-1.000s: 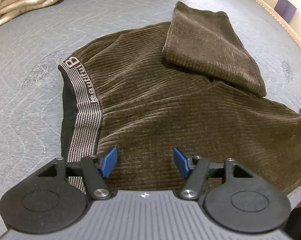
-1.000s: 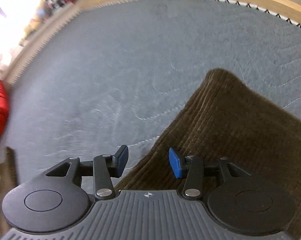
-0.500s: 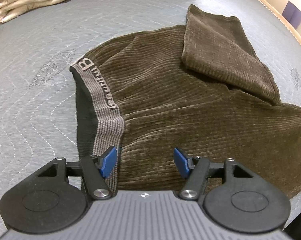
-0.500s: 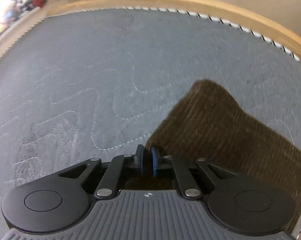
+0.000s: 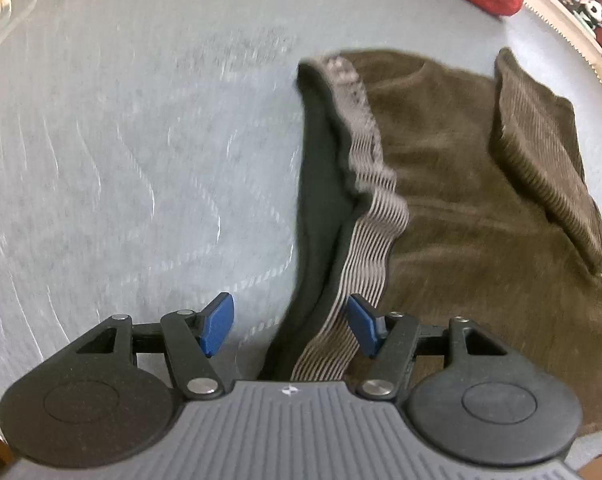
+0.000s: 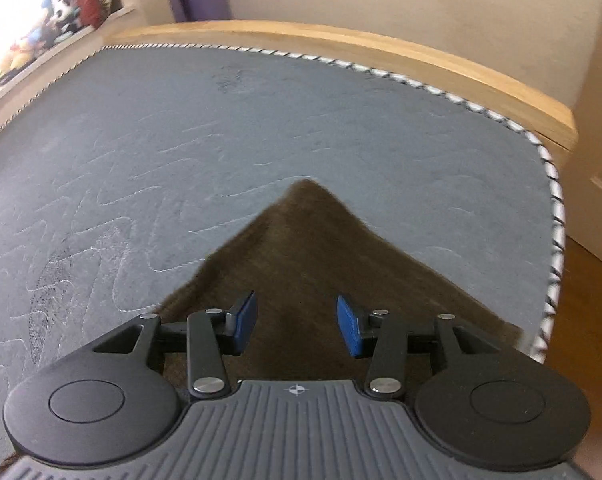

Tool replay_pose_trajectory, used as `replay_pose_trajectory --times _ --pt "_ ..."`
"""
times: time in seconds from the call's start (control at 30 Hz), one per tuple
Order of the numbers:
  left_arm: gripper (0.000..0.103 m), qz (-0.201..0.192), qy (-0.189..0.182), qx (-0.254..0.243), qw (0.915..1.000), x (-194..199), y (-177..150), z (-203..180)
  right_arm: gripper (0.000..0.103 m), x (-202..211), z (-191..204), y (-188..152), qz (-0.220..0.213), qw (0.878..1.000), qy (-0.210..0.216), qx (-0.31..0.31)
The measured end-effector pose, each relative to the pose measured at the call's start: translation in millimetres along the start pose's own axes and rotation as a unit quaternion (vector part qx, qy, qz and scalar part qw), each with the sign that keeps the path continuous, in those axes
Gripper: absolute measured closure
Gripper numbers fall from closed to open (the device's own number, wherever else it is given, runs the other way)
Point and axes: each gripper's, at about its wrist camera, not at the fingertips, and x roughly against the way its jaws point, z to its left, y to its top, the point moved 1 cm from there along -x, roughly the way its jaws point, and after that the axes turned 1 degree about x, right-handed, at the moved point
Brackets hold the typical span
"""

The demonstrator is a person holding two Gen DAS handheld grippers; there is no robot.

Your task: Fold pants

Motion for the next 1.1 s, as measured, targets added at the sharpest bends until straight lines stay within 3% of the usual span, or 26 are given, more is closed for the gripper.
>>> replay_pose_trajectory --times 0.1,0.2,0.33,0.4,0.43,0.47,0.57,0.63,0.73,0.83,0.9,0.97,1.03,1.1 --pt "0.035 0.022 -0.025 0.009 0.9994 -7.5 -4.8 4.9 0.057 27.1 0.1 0.6 -0.014 1.0 0.018 -0.012" --pt "0.034 0.042 -0.041 0.003 0.9983 -17.5 -10.0 4.1 0.057 60.3 11.6 3.7 -0.032 0.997 0.065 -0.011" --pt "0.034 0.037 -0.04 -0.037 0.9978 -23.1 -24.8 -2.4 0.05 102.4 25.8 0.9 -0.056 0.991 0.122 0.018" --pt "0.043 0.028 -0.045 -0.058 0.9969 -20.6 -29.9 -3.5 0.048 114.1 27.4 -8.8 -0.065 0.988 0.136 0.033" --pt "0.055 0.025 -0.047 -0.066 0.9964 -19.0 -31.1 -3.5 0.048 113.5 27.3 -13.0 -0.065 0.988 0.136 0.039" --pt "0.072 0.02 -0.042 -0.079 0.9958 -14.5 -32.5 -3.4 0.048 109.1 26.3 -20.1 -0.054 0.989 0.13 0.043" --pt "0.077 -0.005 -0.046 -0.091 0.9948 10.7 -37.4 -1.3 0.049 95.4 16.4 -27.6 -0.008 0.993 0.117 0.029" --pt "0.082 -0.026 -0.042 -0.101 0.9937 30.4 -41.5 0.1 0.049 93.0 13.5 -25.2 -0.013 0.993 0.11 0.034" --pt "0.083 -0.019 -0.03 -0.085 0.9958 37.3 -48.3 9.5 0.049 83.9 9.3 -27.7 -0.005 0.995 0.08 0.055" --pt "0.084 0.002 0.025 -0.123 0.9921 19.9 -51.0 -1.4 0.049 68.9 4.2 -30.5 0.028 0.996 0.046 0.067" --pt "0.07 -0.029 0.076 -0.156 0.9844 22.6 -51.5 -14.3 0.049 58.7 -2.2 -35.0 0.05 0.996 0.019 0.07" --pt "0.063 -0.081 0.097 -0.168 0.9777 38.1 -49.3 -25.3 0.049 51.0 -13.2 -42.7 0.07 0.996 -0.007 0.049" --pt "0.056 -0.107 0.069 -0.17 0.9772 52.5 -47.7 -34.6 0.049 43.1 -33.1 -44.9 0.084 0.996 -0.03 0.004" --pt "0.056 -0.098 0.02 -0.176 0.9794 52.8 -48.4 -44.6 0.049 35.9 -54.2 -45.0 0.093 0.994 -0.049 -0.035"
